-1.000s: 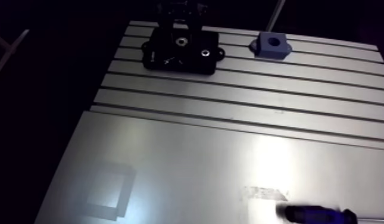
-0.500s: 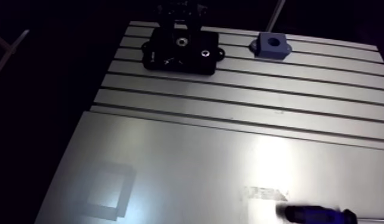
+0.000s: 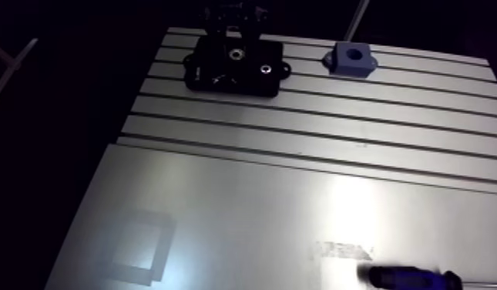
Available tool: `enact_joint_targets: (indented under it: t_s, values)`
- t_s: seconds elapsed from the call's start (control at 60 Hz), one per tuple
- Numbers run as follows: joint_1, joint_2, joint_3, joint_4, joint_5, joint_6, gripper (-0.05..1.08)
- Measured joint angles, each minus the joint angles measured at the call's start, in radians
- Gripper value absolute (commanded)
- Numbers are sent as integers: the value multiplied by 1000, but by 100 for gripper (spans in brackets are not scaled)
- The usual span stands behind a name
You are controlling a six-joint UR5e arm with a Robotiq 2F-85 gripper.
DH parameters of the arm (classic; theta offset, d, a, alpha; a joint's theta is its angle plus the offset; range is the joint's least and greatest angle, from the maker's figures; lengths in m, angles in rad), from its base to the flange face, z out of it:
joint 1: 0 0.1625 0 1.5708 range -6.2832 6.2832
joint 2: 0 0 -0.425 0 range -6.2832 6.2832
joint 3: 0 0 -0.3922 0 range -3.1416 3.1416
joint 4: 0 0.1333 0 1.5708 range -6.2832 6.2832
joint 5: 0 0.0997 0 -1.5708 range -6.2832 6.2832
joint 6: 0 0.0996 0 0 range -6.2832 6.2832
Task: Pick up the bearing and press it into the housing until flush.
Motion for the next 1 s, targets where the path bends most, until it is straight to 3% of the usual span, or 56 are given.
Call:
enact_joint_targets:
  t_s: [0.8,1.0]
  values:
    - [0,-11,4,0,0,-4,58]
    - [1,-30,11,0,-13,-7,58]
